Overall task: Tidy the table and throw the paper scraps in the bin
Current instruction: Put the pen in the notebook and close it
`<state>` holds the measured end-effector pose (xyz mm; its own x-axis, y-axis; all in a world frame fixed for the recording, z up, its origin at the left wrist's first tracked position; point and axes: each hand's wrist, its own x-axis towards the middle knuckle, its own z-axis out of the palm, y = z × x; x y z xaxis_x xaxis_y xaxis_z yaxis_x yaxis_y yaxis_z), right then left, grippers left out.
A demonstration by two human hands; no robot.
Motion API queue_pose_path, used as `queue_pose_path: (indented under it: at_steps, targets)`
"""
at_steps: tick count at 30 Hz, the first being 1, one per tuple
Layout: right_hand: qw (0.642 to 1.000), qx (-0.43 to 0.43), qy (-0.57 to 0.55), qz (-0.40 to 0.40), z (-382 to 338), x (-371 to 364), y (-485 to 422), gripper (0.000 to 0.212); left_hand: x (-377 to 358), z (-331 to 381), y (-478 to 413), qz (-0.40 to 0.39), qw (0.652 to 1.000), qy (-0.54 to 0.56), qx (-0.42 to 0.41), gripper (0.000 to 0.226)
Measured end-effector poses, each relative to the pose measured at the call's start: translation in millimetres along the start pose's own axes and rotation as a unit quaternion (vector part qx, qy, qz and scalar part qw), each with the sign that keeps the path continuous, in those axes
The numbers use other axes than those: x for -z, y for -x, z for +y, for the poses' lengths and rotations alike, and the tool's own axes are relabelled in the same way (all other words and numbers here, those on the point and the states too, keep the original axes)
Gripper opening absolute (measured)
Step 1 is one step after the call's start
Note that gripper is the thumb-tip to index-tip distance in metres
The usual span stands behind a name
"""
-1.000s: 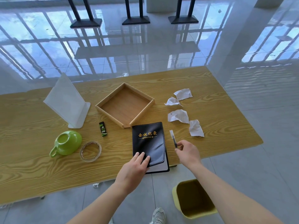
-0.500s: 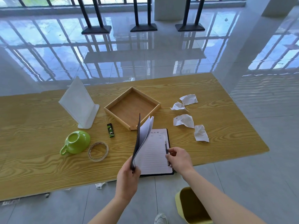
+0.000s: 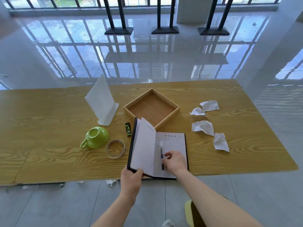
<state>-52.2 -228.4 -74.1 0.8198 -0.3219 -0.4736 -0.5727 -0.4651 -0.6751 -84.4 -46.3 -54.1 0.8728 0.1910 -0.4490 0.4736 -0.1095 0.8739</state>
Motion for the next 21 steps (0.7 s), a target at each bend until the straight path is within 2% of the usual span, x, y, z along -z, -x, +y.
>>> queue_pose_path:
  at_steps: [5, 9, 11, 14, 17, 19, 21]
  targets:
    - [1.000, 0.017, -0.006, -0.004, -2.2, -3.7, -2.2, 0.021, 12.7, 13.6, 2.5, -0.020, 0.995, -0.027, -0.094, 0.033]
    - [0.996, 0.048, -0.053, -0.055, -2.2, -2.6, 0.7, 0.032, 19.1, 25.2, 5.2, -0.018, 0.986, -0.057, -0.157, 0.043]
    - [0.994, 0.059, -0.060, -0.069, -1.9, -3.1, 1.5, 0.035, 19.7, 29.8, 7.3, 0.002, 0.972, -0.122, -0.202, 0.048]
    - [0.994, 0.056, -0.076, -0.048, 3.9, 1.2, 3.1, 0.032, 20.6, 36.8, 7.7, 0.040, 0.922, -0.254, -0.289, 0.054]
    - [0.996, 0.062, -0.052, 0.027, 20.9, 19.0, 6.0, 0.031, 22.6, 37.7, 2.1, 0.049, 0.841, -0.382, -0.381, 0.055]
    - [0.994, 0.062, -0.011, 0.093, 36.7, 33.8, 7.6, 0.032, 23.6, 35.3, -0.3, 0.055, 0.789, -0.455, -0.408, 0.057]
    - [0.988, 0.052, 0.026, 0.143, 51.3, 45.7, 7.2, 0.034, 24.3, 32.4, -1.1, 0.058, 0.754, -0.505, -0.416, 0.059]
